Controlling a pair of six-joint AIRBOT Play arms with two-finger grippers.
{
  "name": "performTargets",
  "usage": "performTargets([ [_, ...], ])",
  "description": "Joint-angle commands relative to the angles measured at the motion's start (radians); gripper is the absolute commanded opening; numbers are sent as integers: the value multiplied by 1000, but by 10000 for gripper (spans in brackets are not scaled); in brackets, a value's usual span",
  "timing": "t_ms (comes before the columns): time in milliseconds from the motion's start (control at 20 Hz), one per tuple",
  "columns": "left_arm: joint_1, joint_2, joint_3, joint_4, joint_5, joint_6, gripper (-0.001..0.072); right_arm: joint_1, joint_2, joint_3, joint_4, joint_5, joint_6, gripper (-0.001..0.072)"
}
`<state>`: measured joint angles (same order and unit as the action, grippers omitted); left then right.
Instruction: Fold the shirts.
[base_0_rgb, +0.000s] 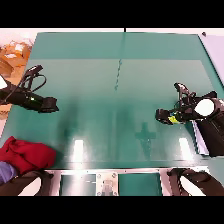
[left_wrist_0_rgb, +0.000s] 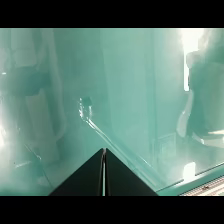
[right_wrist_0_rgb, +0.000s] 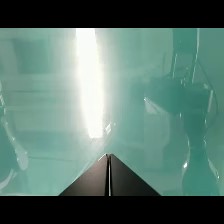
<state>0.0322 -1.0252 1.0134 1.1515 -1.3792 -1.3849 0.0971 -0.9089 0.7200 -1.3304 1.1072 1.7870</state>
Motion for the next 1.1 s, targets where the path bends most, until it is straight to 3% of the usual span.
performTargets([
  [0,0,1,0,2,11,6,22,1,1,-1,0,0,0,15],
  [150,0,1,0,66,11,6,24,1,1,-1,0,0,0,15],
  [200,0,0,-1,165,11,-16,193,1,1,-1,0,0,0,16],
  [250,0,0,-2,308,14,-99,597,1,1,-1,0,0,0,15],
  [300,0,1,-13,476,14,-212,718,1,1,-1,0,0,0,15],
  [350,6,0,-40,629,-11,-296,720,1,1,-1,0,0,0,15],
  [450,55,0,-130,693,-80,-365,720,1,1,-1,0,0,0,15],
  [650,176,-6,-355,692,-97,-369,720,1,1,-1,0,0,0,15],
  [900,317,-7,-517,696,-24,-368,720,1,1,-1,0,0,0,15],
  [950,332,-7,-535,693,-19,-367,610,1,1,-1,0,0,0,15],
  [1050,341,-7,-551,690,-16,-322,107,1,1,-1,0,0,0,16],
])
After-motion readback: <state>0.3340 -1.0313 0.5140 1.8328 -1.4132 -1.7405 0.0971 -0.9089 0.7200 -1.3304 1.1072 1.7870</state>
